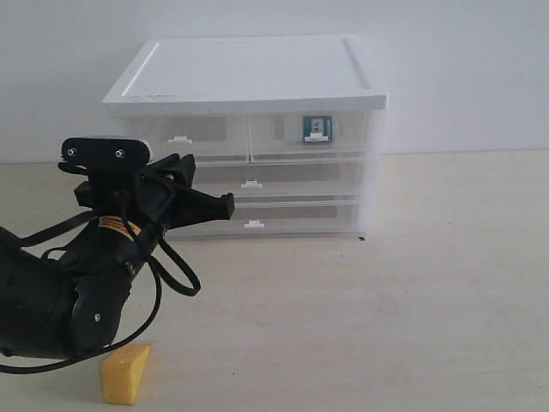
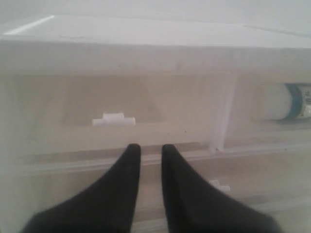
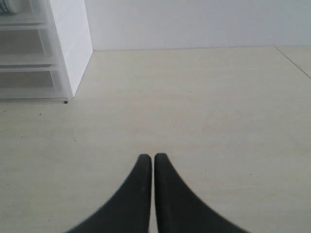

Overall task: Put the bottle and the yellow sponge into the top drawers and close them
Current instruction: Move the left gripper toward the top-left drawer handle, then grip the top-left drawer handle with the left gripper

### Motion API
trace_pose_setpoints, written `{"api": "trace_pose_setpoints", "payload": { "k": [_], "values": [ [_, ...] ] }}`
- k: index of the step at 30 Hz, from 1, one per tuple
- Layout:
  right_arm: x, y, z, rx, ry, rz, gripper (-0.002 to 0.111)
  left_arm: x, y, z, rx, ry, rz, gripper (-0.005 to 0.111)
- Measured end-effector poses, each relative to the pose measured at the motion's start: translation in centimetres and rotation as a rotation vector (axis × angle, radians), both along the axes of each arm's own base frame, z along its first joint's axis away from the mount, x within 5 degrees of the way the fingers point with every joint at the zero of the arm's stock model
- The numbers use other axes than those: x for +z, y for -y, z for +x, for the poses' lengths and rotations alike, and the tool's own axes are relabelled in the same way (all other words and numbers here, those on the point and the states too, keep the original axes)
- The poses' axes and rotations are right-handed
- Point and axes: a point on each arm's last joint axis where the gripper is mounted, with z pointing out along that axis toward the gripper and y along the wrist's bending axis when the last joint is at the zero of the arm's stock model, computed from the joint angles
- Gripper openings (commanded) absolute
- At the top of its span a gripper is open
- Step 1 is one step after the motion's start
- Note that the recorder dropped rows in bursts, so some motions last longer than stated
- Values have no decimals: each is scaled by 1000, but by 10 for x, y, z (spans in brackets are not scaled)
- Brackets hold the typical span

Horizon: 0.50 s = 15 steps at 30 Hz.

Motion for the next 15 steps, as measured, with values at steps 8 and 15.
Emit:
{"api": "trace_pose_setpoints", "payload": {
  "k": [8, 15],
  "values": [
    [0, 0, 0, 0, 0, 0, 0, 0, 2, 2, 0, -10, -3, 80],
    [0, 0, 0, 0, 0, 0, 0, 7, 2, 13, 83, -1, -50, 80]
  ]
}}
